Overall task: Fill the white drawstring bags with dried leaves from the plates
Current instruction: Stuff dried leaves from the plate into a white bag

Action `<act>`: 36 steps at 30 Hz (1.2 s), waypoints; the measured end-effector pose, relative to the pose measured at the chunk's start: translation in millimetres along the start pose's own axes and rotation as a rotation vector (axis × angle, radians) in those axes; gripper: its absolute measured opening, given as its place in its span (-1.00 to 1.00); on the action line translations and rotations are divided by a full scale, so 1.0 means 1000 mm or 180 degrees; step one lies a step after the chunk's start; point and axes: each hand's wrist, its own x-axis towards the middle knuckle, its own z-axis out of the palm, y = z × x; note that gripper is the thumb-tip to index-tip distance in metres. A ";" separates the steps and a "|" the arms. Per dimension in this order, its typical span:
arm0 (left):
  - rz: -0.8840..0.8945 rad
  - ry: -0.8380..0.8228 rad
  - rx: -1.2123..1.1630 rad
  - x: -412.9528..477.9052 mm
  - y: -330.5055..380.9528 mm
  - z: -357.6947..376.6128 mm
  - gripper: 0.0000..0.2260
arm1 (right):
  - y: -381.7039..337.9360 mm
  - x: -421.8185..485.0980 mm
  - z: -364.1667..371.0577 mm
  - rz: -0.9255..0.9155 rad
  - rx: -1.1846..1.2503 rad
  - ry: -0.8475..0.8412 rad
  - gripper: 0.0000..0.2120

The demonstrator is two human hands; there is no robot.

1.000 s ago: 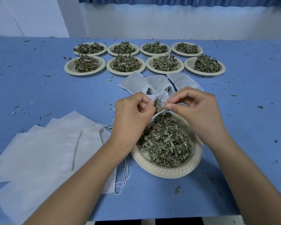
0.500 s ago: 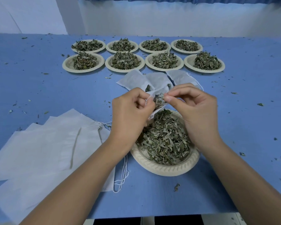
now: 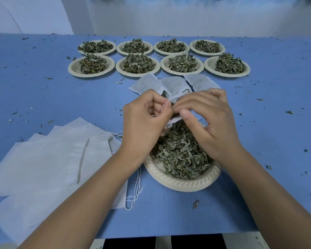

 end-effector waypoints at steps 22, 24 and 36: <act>0.0199 0.0382 0.0331 0.008 0.000 -0.008 -0.84 | 0.011 0.006 -0.009 0.1050 0.0667 -0.1816 -0.74; 0.0193 0.0336 0.0328 0.007 0.001 -0.007 -0.84 | 0.009 0.005 -0.006 0.0972 0.0449 -0.2232 -0.66; 0.0183 0.0387 0.0335 0.006 0.002 -0.008 -0.88 | 0.009 0.007 -0.009 0.1095 0.0995 -0.1379 -0.84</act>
